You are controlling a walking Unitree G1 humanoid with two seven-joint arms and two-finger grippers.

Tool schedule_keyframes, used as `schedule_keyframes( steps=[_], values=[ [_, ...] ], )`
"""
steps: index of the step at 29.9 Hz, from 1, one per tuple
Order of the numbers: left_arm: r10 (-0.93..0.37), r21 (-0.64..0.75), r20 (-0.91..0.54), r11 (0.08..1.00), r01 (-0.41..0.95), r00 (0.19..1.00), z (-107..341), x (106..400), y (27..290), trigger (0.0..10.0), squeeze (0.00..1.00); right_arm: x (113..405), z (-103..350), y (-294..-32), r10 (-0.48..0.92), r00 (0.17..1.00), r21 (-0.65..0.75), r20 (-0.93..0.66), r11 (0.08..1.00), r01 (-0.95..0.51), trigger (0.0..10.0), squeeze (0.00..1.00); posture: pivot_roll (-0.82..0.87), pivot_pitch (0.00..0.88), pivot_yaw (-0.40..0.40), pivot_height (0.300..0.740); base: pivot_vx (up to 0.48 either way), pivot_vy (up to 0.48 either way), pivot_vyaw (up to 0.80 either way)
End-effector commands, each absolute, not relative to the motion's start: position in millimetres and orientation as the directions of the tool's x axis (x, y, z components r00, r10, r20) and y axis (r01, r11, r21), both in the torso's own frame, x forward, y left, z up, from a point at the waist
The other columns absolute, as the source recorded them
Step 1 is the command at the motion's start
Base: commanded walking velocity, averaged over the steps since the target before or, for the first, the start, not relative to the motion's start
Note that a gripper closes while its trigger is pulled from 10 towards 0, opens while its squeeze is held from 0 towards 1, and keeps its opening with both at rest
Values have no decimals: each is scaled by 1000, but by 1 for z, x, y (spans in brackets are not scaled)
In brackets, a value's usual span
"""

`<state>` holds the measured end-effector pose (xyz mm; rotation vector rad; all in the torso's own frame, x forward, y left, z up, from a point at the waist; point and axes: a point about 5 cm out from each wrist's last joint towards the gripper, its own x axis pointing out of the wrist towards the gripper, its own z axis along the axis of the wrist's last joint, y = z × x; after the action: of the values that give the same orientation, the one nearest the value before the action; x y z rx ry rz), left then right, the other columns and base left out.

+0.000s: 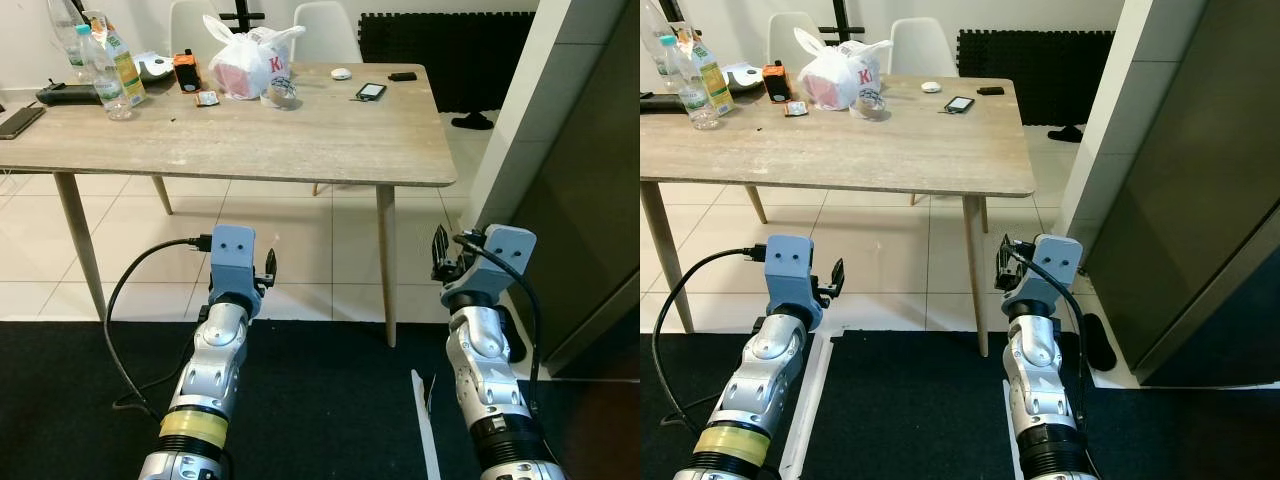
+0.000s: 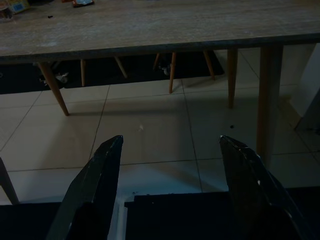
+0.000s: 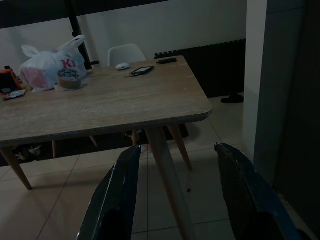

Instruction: Restocking fridge

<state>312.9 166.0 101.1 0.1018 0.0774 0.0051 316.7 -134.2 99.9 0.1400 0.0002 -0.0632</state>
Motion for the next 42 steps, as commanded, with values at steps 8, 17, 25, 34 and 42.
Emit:
schedule_keyframes(
  steps=[8,17,25,34,42],
  values=[
    [30,129,-67,991,-21,997,101,315,170,10000,0,315,95,-133,-50,998,129,-24,990,52,10000,0,39,0,-8,740,38,0,0],
    [33,130,-60,991,-25,998,101,315,170,10000,0,316,94,-133,-49,998,123,-27,991,52,10000,0,39,0,-7,740,342,0,0],
    [33,131,-58,991,-26,998,102,316,170,10000,0,315,92,-134,-52,998,122,-32,991,56,10000,0,37,0,-7,740,352,0,0],
    [32,131,-55,991,-24,998,102,316,170,10000,0,315,91,-134,-58,998,121,-36,991,62,10000,0,37,0,-4,740,354,0,0],
    [35,133,-52,991,-27,998,103,317,170,10000,0,315,90,-135,-58,998,121,-38,991,62,10000,0,38,0,-4,740,344,0,0]
  ],
)
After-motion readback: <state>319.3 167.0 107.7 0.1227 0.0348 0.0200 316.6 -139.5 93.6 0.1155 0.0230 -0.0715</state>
